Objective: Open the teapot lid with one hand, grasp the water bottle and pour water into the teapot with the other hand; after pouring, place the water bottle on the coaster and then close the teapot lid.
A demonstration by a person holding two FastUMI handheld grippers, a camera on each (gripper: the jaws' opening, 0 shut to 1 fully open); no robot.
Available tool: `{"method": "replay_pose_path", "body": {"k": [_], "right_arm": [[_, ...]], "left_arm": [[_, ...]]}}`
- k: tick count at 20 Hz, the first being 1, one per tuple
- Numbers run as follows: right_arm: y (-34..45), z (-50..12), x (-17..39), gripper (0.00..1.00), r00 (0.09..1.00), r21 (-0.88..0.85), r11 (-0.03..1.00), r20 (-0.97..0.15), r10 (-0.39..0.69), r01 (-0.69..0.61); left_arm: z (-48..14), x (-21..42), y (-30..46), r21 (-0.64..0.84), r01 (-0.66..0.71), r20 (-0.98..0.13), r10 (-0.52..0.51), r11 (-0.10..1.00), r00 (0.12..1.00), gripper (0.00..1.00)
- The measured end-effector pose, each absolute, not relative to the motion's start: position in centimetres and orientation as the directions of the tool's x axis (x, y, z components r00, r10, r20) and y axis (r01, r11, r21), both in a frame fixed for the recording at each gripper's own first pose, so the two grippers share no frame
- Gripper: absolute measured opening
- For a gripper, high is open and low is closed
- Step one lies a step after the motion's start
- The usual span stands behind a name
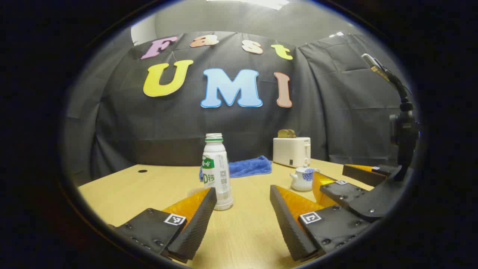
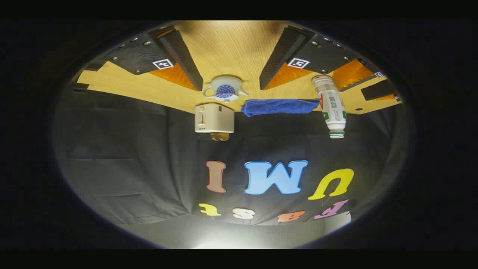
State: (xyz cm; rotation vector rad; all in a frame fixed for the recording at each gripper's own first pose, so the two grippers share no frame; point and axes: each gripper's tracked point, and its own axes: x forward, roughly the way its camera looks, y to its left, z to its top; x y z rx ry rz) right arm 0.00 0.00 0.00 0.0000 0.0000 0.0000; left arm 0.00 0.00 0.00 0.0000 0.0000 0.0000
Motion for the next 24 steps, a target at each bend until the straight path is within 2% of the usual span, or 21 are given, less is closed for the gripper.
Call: {"method": "replay_pose_path", "body": {"k": [1, 3, 5, 6, 7, 8, 9, 12, 17, 22, 23, 24], "right_arm": [[0.1, 0.1, 0.1, 0.95, 1.000, -0.002, 1.000, -0.004, 0.000, 0.000], [-0.5, -0.1, 0.0, 0.95, 1.000, -0.004, 1.000, 0.000, -0.030, 0.030], [-0.7, 0.0, 0.1, 0.95, 0.998, -0.002, 0.998, 0.000, -0.055, 0.055], [0.4, 0.1, -0.1, 0.95, 1.000, -0.003, 1.000, 0.003, 0.031, -0.031], [2.9, 0.1, -1.0, 0.95, 0.976, -0.013, 0.976, 0.004, 0.218, -0.218], [4.0, -0.1, -1.6, 0.95, 0.951, -0.011, 0.951, 0.003, 0.308, -0.308], [3.5, -0.1, -0.9, 0.95, 0.944, -0.009, 0.944, -0.003, 0.329, -0.329], [2.4, -0.2, -0.1, 0.95, 0.959, -0.010, 0.959, -0.005, 0.283, -0.283], [2.2, -0.1, -0.5, 0.95, 0.932, -0.009, 0.932, 0.000, 0.362, -0.362], [1.5, 0.0, 0.3, 0.95, 0.927, 0.014, 0.927, -0.005, 0.375, -0.375], [1.3, -0.2, 0.7, 0.95, 0.928, 0.001, 0.928, -0.014, 0.373, -0.373], [1.2, -0.3, 1.2, 0.95, 0.925, -0.012, 0.925, -0.028, 0.380, -0.380]], "left_arm": [[0.0, -0.1, -0.1, 0.000, 0.003, -0.003, -0.003, 1.000, 1.000, 1.00], [0.2, -0.5, 0.9, -0.001, -0.061, 0.006, 0.061, 0.998, 0.998, 0.88], [0.0, -0.7, 2.5, -0.003, -0.154, 0.008, 0.154, 0.988, 0.988, 0.96], [0.4, -0.8, 3.0, -0.001, -0.193, 0.010, 0.193, 0.981, 0.981, 1.00], [0.3, -0.8, 2.9, -0.002, -0.196, 0.010, 0.196, 0.981, 0.981, 1.00], [0.3, -0.9, 2.9, -0.003, -0.196, 0.010, 0.196, 0.981, 0.981, 1.00], [0.3, -0.8, 3.0, -0.002, -0.196, 0.010, 0.196, 0.981, 0.981, 1.00], [0.3, -0.9, 2.9, -0.004, -0.197, 0.008, 0.197, 0.980, 0.980, 1.00], [0.3, -0.9, 2.9, -0.003, -0.196, 0.010, 0.196, 0.981, 0.981, 1.00], [0.5, -0.2, 2.0, -0.003, -0.149, 0.012, 0.149, 0.989, 0.989, 1.00], [0.4, -0.2, 2.2, -0.004, -0.151, 0.013, 0.151, 0.989, 0.988, 0.94], [0.4, 0.2, 2.1, -0.006, -0.141, 0.012, 0.141, 0.990, 0.990, 0.97]]}}
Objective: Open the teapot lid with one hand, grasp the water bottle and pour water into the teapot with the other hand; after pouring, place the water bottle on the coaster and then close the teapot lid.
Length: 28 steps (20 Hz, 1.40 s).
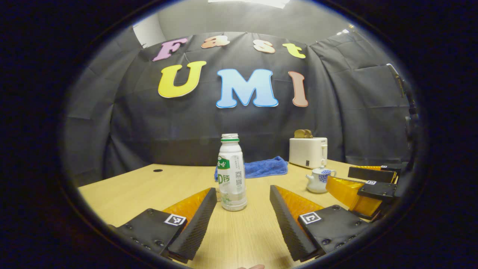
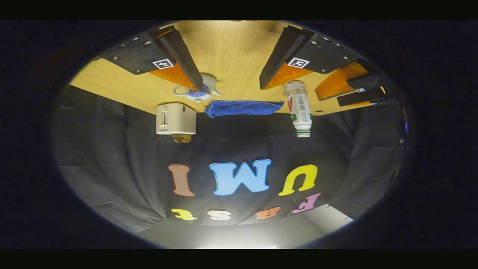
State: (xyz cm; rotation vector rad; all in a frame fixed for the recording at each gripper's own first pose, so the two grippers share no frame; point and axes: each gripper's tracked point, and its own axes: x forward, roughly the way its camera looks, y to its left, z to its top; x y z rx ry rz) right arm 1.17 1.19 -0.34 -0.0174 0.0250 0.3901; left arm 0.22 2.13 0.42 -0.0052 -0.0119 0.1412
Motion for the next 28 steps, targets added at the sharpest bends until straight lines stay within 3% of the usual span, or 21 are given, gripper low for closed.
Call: {"method": "replay_pose_path", "body": {"k": [2, 5, 8, 9, 10, 11, 13, 16, 18, 19, 20, 21, 22, 23, 25, 27, 28], "right_arm": [[0.9, -0.4, 2.7, 0.95, 0.918, -0.026, 0.919, -0.056, 0.392, -0.393], [-0.3, 1.0, 5.7, 0.95, 0.928, -0.034, 0.928, -0.053, 0.368, -0.370], [-0.5, 1.3, 9.2, 0.95, 0.933, -0.007, 0.935, -0.074, 0.352, -0.354], [-0.7, 1.1, 9.9, 0.95, 0.934, 0.003, 0.937, -0.086, 0.348, -0.349], [-0.7, 1.2, 10.8, 0.94, 0.935, 0.008, 0.939, -0.086, 0.344, -0.345], [-0.9, 1.2, 11.7, 0.93, 0.940, 0.001, 0.944, -0.087, 0.329, -0.330], [-1.0, 0.9, 13.0, 0.90, 0.941, 0.004, 0.946, -0.102, 0.323, -0.324], [-0.7, -0.1, 14.2, 0.64, 0.941, -0.025, 0.949, -0.142, 0.307, -0.313], [-1.1, -1.2, 14.5, 0.35, 0.940, -0.062, 0.948, -0.164, 0.298, -0.311], [-1.3, -0.7, 14.3, 0.26, 0.942, -0.057, 0.951, -0.164, 0.292, -0.304], [-1.2, -0.9, 14.4, 0.25, 0.942, -0.053, 0.951, -0.167, 0.291, -0.303], [-1.1, -0.9, 14.5, 0.10, 0.942, -0.062, 0.951, -0.167, 0.290, -0.304], [-1.0, -0.9, 14.5, 0.09, 0.942, -0.076, 0.949, -0.167, 0.290, -0.306], [-1.6, -0.5, 14.4, 0.25, 0.950, -0.103, 0.952, -0.159, 0.270, -0.288], [-1.5, -0.6, 15.4, 0.00, 0.950, -0.104, 0.952, -0.159, 0.270, -0.288], [-1.1, -0.6, 14.8, 0.00, 0.946, -0.116, 0.945, -0.157, 0.285, -0.304], [-1.0, -0.4, 14.6, 0.02, 0.943, -0.109, 0.943, -0.147, 0.297, -0.314]], "left_arm": [[0.4, 1.4, 1.8, -0.019, -0.117, -0.004, 0.117, 0.993, 0.993, 0.95], [2.5, 2.9, 2.9, -0.030, -0.124, 0.027, 0.125, 0.992, 0.992, 1.00], [3.6, 4.3, 4.2, -0.029, -0.131, 0.041, 0.132, 0.991, 0.990, 0.88], [3.6, 4.7, 4.6, -0.030, -0.134, 0.041, 0.135, 0.991, 0.990, 0.88], [3.8, 5.0, 5.2, -0.027, -0.142, 0.046, 0.143, 0.989, 0.989, 1.00], [3.9, 5.2, 5.8, -0.020, -0.152, 0.049, 0.152, 0.988, 0.987, 0.95], [3.8, 5.8, 6.7, -0.009, -0.167, 0.047, 0.167, 0.986, 0.985, 1.00], [3.1, 6.6, 7.2, -0.017, -0.167, 0.030, 0.168, 0.986, 0.985, 1.00], [2.4, 6.8, 7.0, -0.028, -0.162, 0.007, 0.162, 0.986, 0.987, 1.00], [2.2, 6.9, 6.8, -0.036, -0.154, 0.001, 0.155, 0.987, 0.988, 1.00], [2.2, 6.9, 6.7, -0.043, -0.149, 0.001, 0.149, 0.988, 0.989, 0.99], [2.2, 6.9, 6.7, -0.044, -0.148, 0.001, 0.148, 0.988, 0.989, 0.97], [2.4, 6.8, 6.9, -0.041, -0.152, 0.005, 0.152, 0.988, 0.988, 0.96], [2.4, 6.7, 7.1, -0.036, -0.154, 0.007, 0.154, 0.987, 0.988, 0.95], [2.3, 6.6, 7.3, -0.033, -0.158, 0.006, 0.159, 0.987, 0.987, 0.95], [2.2, 6.6, 7.4, -0.042, -0.158, 0.001, 0.158, 0.987, 0.987, 0.95], [2.1, 6.6, 7.5, -0.046, -0.159, -0.003, 0.159, 0.986, 0.987, 1.00]]}}
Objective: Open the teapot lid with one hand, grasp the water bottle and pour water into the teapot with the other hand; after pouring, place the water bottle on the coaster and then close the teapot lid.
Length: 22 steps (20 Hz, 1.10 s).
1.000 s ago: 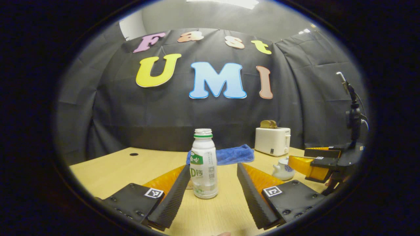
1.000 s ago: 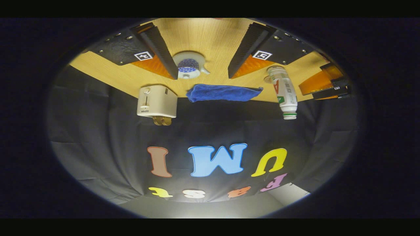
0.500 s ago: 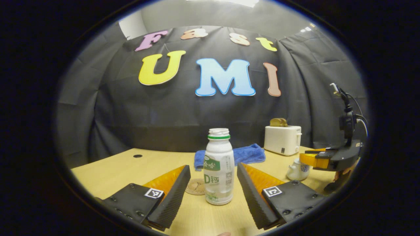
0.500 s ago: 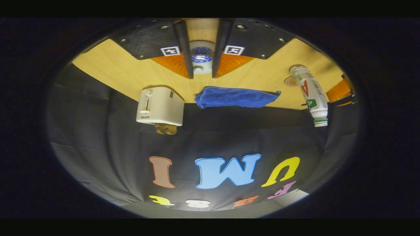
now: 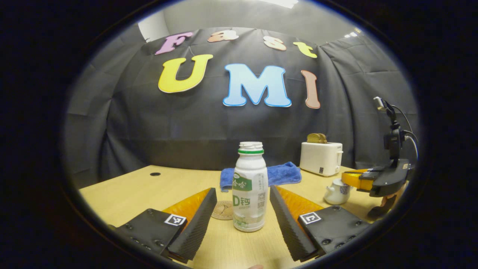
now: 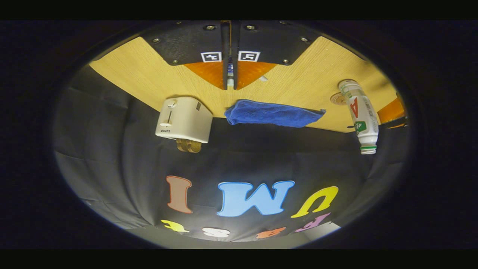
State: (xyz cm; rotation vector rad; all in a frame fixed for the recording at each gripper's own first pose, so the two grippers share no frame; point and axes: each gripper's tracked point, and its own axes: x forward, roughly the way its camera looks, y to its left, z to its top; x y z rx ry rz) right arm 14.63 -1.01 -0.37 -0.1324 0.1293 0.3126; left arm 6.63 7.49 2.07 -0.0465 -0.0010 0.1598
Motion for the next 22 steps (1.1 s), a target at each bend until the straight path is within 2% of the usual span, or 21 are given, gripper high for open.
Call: {"method": "replay_pose_path", "body": {"k": [1, 4, 5, 6, 7, 8, 17, 20, 22], "right_arm": [[-1.0, 0.3, 14.4, 0.02, 0.944, -0.106, 0.942, -0.127, 0.305, -0.319], [-1.0, 2.4, 13.6, 0.02, 0.944, -0.081, 0.941, -0.057, 0.325, -0.329], [-0.9, 2.8, 13.2, 0.00, 0.942, -0.072, 0.939, -0.046, 0.332, -0.335], [-0.7, 3.0, 12.7, 0.02, 0.938, -0.065, 0.936, -0.041, 0.344, -0.346], [-0.5, 3.1, 12.1, 0.02, 0.934, -0.063, 0.932, -0.036, 0.355, -0.357], [-0.3, 3.1, 11.6, 0.02, 0.931, -0.067, 0.928, -0.032, 0.365, -0.366], [0.7, 3.8, 10.2, 0.02, 0.912, -0.081, 0.909, 0.000, 0.410, -0.409], [0.7, 3.8, 10.1, 0.00, 0.911, -0.081, 0.909, 0.005, 0.412, -0.410], [0.9, 3.7, 10.1, 0.02, 0.910, -0.081, 0.907, 0.003, 0.414, -0.413]], "left_arm": [[1.9, 6.6, 7.6, -0.050, -0.161, -0.003, 0.161, 0.986, 0.987, 0.95], [1.4, 6.8, 7.4, -0.068, -0.151, -0.017, 0.150, 0.986, 0.989, 0.95], [1.1, 6.8, 7.2, -0.068, -0.147, -0.023, 0.146, 0.987, 0.989, 1.00], [1.1, 6.9, 7.1, -0.067, -0.143, -0.023, 0.142, 0.987, 0.990, 0.95], [1.2, 7.0, 6.9, -0.069, -0.136, -0.020, 0.134, 0.988, 0.991, 0.95], [1.3, 7.1, 6.7, -0.071, -0.128, -0.014, 0.127, 0.989, 0.992, 1.00], [2.0, 10.0, 6.9, -0.025, -0.117, 0.021, 0.118, 0.993, 0.993, 1.00], [2.2, 11.2, 6.7, -0.025, -0.092, 0.043, 0.093, 0.995, 0.995, 1.00], [1.5, 12.3, 6.7, -0.034, -0.077, 0.030, 0.078, 0.996, 0.996, 1.00]]}}
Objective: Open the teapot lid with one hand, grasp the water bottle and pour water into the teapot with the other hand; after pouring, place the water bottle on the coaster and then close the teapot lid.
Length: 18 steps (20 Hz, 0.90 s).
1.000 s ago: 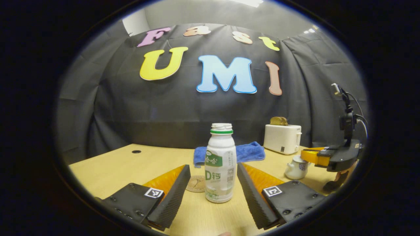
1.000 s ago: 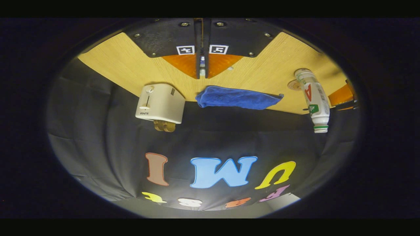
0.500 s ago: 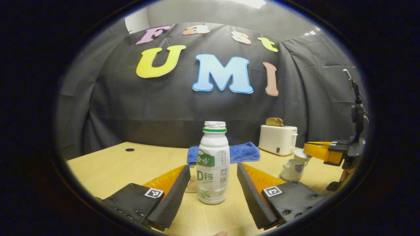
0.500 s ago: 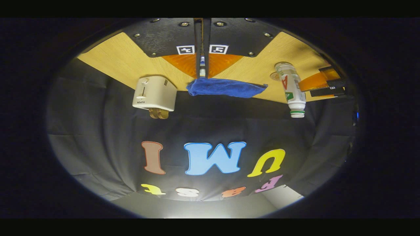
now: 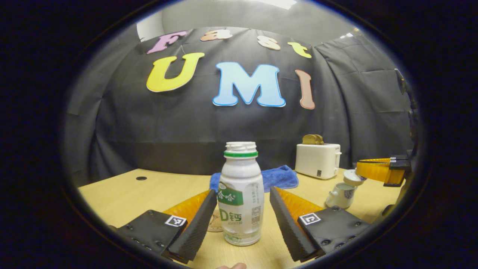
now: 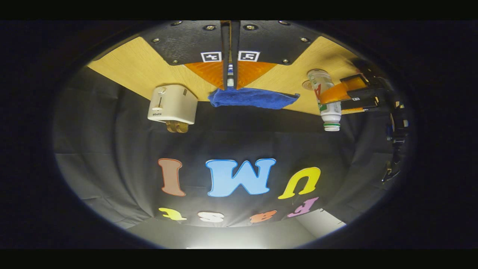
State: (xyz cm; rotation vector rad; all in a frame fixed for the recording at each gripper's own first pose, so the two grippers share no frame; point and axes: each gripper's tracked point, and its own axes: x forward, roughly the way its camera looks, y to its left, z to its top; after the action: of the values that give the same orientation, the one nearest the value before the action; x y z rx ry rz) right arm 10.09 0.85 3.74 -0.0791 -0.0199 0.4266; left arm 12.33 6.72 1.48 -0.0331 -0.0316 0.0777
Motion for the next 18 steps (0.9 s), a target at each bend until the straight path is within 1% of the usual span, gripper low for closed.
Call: {"method": "replay_pose_path", "body": {"k": [1, 2, 4, 5, 6, 8, 11, 12, 15, 16, 17, 18], "right_arm": [[0.9, 3.7, 10.1, 0.02, 0.909, -0.081, 0.906, 0.003, 0.416, -0.415], [1.0, 3.7, 10.1, 0.02, 0.908, -0.081, 0.905, 0.002, 0.418, -0.417], [1.1, 3.6, 9.9, 0.02, 0.906, -0.078, 0.904, 0.001, 0.422, -0.421], [1.1, 3.6, 9.9, 0.00, 0.905, -0.079, 0.903, -0.001, 0.425, -0.423], [1.1, 3.5, 9.9, 0.02, 0.905, -0.082, 0.902, -0.002, 0.426, -0.424], [1.1, 3.8, 9.6, 0.02, 0.904, -0.089, 0.901, 0.007, 0.427, -0.425], [1.1, 4.3, 8.6, 0.02, 0.898, -0.088, 0.895, 0.019, 0.440, -0.437], [1.1, 4.3, 7.9, 0.02, 0.892, -0.077, 0.890, 0.017, 0.452, -0.449], [0.4, 4.8, 4.8, 0.02, 0.879, -0.070, 0.878, 0.028, 0.476, -0.473], [0.0, 5.1, 3.6, 0.02, 0.876, -0.080, 0.875, 0.036, 0.481, -0.477], [-0.6, 5.1, 2.3, 0.02, 0.872, -0.090, 0.871, 0.040, 0.487, -0.483], [-1.3, 5.0, 1.2, 0.02, 0.871, -0.098, 0.870, 0.044, 0.489, -0.483]], "left_arm": [[1.1, 12.8, 7.0, -0.029, -0.077, 0.021, 0.077, 0.997, 0.997, 0.87], [0.5, 13.1, 7.2, -0.022, -0.084, 0.007, 0.084, 0.996, 0.996, 1.00], [0.6, 13.3, 7.1, 0.000, -0.081, 0.009, 0.081, 0.997, 0.997, 1.00], [0.7, 13.6, 6.9, 0.006, -0.074, 0.011, 0.074, 0.997, 0.997, 1.00], [0.5, 14.0, 6.9, 0.009, -0.074, 0.015, 0.074, 0.997, 0.997, 0.95], [0.6, 13.6, 7.2, 0.003, -0.086, 0.013, 0.086, 0.996, 0.996, 0.84], [0.5, 12.8, 6.8, -0.002, -0.078, -0.007, 0.078, 0.997, 0.997, 0.82], [0.6, 12.6, 6.7, 0.003, -0.074, -0.014, 0.075, 0.997, 0.997, 0.81], [0.7, 12.0, 5.8, 0.046, -0.057, -0.031, 0.059, 0.997, 0.998, 0.81], [1.2, 11.9, 5.7, 0.082, -0.054, -0.028, 0.057, 0.995, 0.998, 0.75], [1.5, 11.9, 5.6, 0.127, -0.054, -0.026, 0.057, 0.990, 0.998, 0.81], [1.9, 12.1, 5.5, 0.167, -0.048, -0.025, 0.053, 0.985, 0.998, 0.81]]}}
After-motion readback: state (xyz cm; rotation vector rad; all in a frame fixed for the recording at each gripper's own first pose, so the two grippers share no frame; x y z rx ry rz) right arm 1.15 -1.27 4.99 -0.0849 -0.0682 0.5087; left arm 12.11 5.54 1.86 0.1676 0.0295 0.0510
